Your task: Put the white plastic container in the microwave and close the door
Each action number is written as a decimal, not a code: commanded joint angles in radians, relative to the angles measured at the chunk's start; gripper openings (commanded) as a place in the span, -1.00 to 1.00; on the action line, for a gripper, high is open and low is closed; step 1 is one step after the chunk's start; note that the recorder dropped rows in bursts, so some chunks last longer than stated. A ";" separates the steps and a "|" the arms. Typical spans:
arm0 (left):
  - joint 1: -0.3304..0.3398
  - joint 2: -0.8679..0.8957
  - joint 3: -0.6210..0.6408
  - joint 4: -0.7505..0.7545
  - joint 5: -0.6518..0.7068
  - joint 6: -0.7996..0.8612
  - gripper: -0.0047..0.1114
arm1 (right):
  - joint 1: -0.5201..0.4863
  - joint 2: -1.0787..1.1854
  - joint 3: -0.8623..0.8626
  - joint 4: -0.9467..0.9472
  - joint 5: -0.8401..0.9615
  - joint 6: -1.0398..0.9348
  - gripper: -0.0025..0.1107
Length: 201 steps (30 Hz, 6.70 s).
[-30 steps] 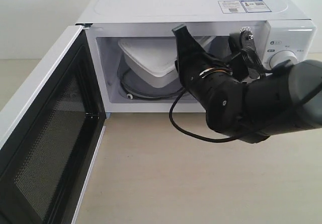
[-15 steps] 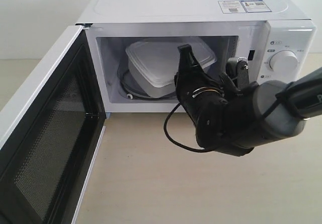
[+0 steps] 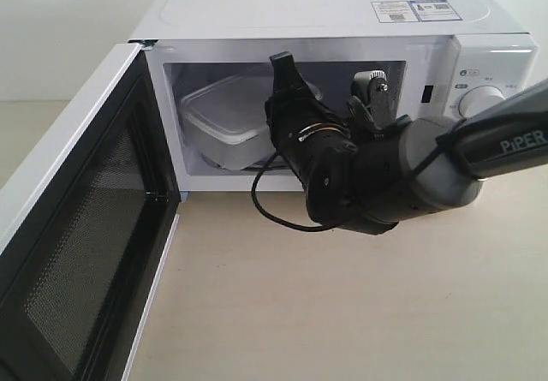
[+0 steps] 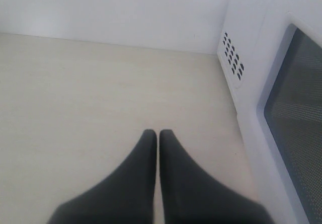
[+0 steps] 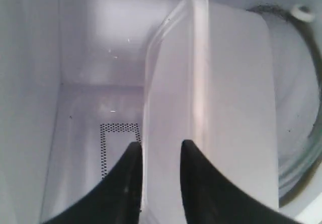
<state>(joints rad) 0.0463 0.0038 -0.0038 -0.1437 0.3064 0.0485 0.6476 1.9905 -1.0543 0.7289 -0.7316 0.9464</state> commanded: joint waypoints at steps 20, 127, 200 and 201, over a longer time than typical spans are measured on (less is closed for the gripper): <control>0.002 -0.004 0.004 0.002 0.000 -0.004 -0.84 | 0.002 -0.070 0.064 -0.785 0.385 -0.446 -0.96; 0.002 -0.004 0.004 0.002 0.000 -0.004 -0.84 | -0.381 -1.411 0.630 -0.153 0.885 -1.455 -0.96; 0.002 -0.004 0.004 0.002 0.000 0.003 -0.84 | -0.728 -1.991 1.054 -0.711 1.072 -0.946 -0.96; 0.002 -0.004 0.004 0.002 0.000 0.003 -0.84 | -0.728 -1.991 1.054 -0.711 1.072 -0.946 -0.96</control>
<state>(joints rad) 0.0463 0.0038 -0.0038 -0.1437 0.3083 0.0485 -0.0783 0.0052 -0.0003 0.0159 0.3467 0.0000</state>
